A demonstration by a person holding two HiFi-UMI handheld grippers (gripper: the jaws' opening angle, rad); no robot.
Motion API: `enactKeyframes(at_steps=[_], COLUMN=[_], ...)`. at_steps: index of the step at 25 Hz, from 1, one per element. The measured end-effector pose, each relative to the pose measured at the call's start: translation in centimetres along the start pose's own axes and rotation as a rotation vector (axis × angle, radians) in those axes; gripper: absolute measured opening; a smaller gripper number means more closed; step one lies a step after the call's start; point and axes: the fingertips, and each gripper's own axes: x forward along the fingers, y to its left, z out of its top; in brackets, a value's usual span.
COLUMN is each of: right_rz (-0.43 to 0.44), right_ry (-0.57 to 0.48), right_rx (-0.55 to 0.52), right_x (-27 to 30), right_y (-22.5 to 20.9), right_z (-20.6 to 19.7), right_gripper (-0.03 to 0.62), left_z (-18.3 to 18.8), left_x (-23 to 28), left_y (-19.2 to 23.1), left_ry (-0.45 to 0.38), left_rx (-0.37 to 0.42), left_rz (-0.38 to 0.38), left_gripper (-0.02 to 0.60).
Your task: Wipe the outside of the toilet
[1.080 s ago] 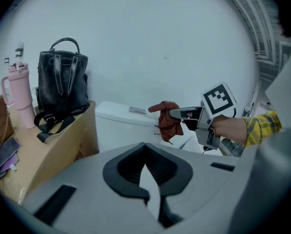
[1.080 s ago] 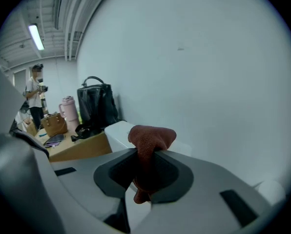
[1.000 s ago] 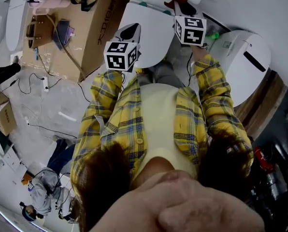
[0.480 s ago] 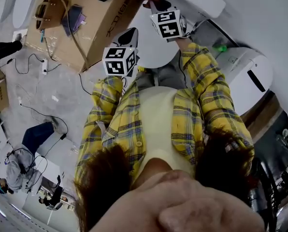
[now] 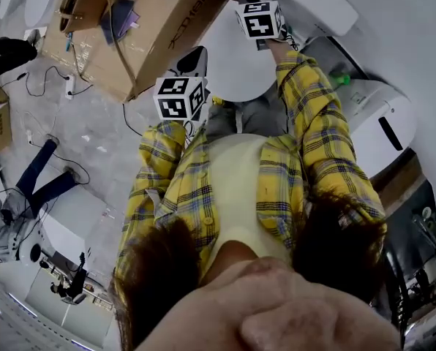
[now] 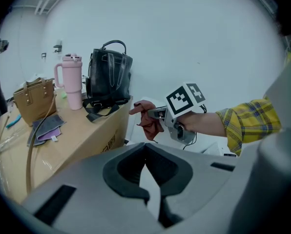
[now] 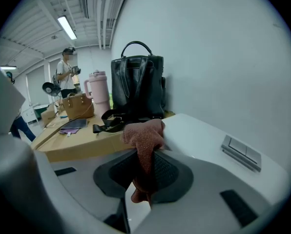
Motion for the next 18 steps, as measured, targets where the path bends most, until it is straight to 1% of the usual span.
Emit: enactKeyframes(at_steps=[6,18], right_rz=[-0.078,-0.215], right_ry=[0.025,0.042], right_rx=[0.054,0.16], right_x=[-1.4,-7.9], right_y=[-3.3,-8.6], right_z=[-2.4,-7.5], right_gripper=[0.084,0.084], left_z=[-0.1,0.6], left_x=[0.6,2.6], left_y=[-0.8,-5.3], left_ry=[0.011,0.027], left_rx=[0.02,0.118], left_rz=[-0.035,-0.155], left_gripper=[0.009,0.009])
